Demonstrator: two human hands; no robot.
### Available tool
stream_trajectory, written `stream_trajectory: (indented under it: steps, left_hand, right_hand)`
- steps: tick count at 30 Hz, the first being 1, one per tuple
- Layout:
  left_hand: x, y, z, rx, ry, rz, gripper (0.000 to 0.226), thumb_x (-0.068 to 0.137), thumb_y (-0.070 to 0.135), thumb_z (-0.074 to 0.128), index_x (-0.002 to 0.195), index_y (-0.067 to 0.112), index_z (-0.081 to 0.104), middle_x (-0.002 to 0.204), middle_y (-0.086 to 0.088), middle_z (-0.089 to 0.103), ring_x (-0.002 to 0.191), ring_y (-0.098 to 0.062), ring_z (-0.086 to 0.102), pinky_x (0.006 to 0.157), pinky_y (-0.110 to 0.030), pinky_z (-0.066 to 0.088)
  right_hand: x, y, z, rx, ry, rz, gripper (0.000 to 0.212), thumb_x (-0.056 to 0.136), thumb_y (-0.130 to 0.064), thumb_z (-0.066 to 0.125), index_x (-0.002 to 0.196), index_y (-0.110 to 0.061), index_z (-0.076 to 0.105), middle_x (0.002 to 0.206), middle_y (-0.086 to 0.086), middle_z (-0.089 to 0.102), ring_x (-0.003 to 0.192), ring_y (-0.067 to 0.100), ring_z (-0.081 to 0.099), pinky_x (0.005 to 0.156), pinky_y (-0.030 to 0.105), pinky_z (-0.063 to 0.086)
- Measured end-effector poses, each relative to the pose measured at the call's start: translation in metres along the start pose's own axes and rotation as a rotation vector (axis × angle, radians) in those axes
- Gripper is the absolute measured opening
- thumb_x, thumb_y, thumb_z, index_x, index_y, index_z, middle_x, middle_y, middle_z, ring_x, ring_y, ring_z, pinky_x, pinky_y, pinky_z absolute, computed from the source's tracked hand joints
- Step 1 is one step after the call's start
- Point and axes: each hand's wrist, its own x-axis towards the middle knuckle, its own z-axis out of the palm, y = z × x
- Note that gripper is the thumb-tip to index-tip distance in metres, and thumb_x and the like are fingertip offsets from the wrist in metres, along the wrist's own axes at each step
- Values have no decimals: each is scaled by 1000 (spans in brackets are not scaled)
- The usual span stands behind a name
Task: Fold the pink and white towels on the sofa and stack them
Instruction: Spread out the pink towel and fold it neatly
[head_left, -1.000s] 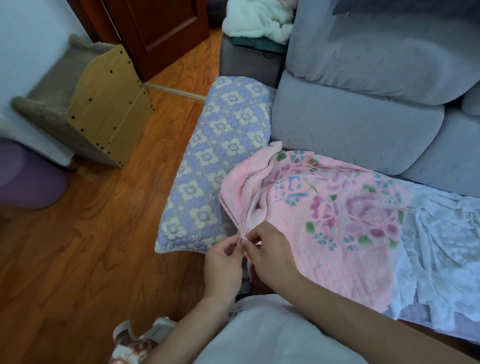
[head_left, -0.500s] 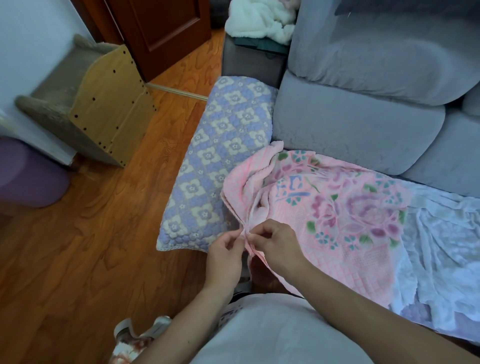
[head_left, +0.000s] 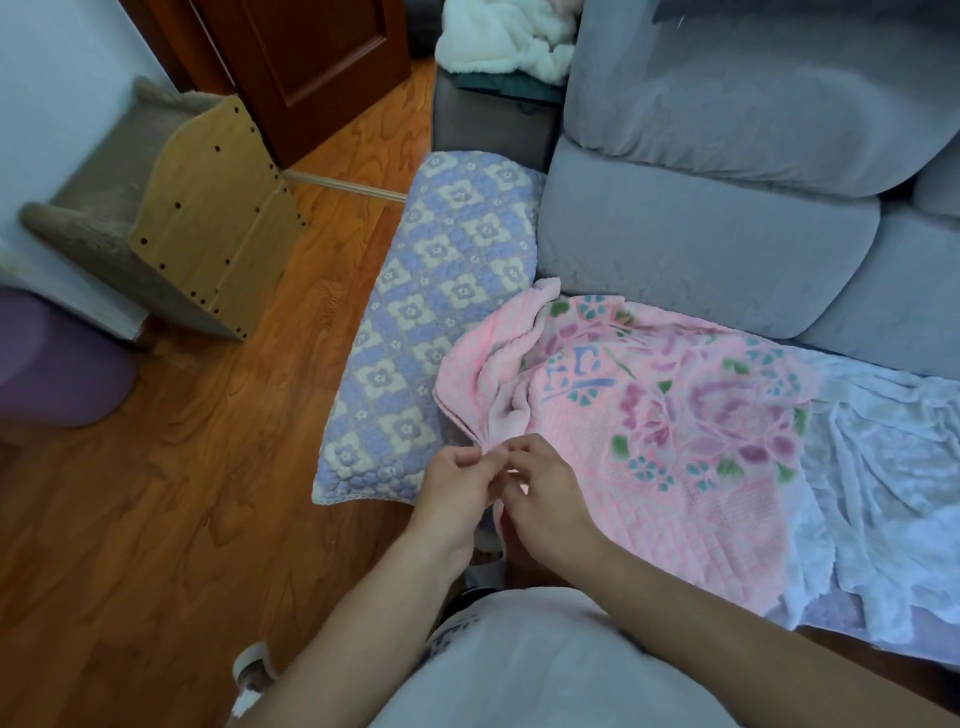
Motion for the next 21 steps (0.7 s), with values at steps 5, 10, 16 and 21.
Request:
stream_trajectory:
  steps: [5, 10, 16, 21]
  left_hand:
    - [11, -4, 4, -52, -74, -108, 32, 100, 9, 56, 69, 5, 64, 56, -4, 50, 64, -16, 59, 70, -27, 56]
    - [12, -13, 10, -46, -132, -164, 21, 98, 18, 61, 105, 0, 68, 77, -8, 74, 69, -12, 71, 61, -23, 53]
    - [8, -15, 11, 159, -91, -133, 18, 98, 11, 57, 107, -5, 60, 78, -13, 67, 55, -12, 61, 48, -22, 45]
    - [-12, 4, 32, 98, -141, -122, 9, 90, 16, 65, 86, 8, 66, 77, -14, 66, 60, -18, 63, 46, -18, 43]
  right_hand:
    - [1, 2, -7, 297, 3, 309, 24, 81, 12, 55, 85, -1, 75, 103, -4, 64, 86, -4, 63, 75, 10, 49]
    - [-6, 6, -3, 315, -107, 348, 27, 79, 17, 52, 93, 4, 70, 106, 5, 66, 78, -2, 63, 70, 14, 50]
    - [-7, 26, -29, 572, -101, 481, 25, 78, 8, 59, 96, -1, 73, 104, 18, 73, 98, 25, 68, 86, 29, 57]
    - [-25, 42, -17, -9, -47, 69, 70, 75, -21, 65, 141, -11, 46, 126, 10, 57, 114, 12, 54, 98, 51, 47]
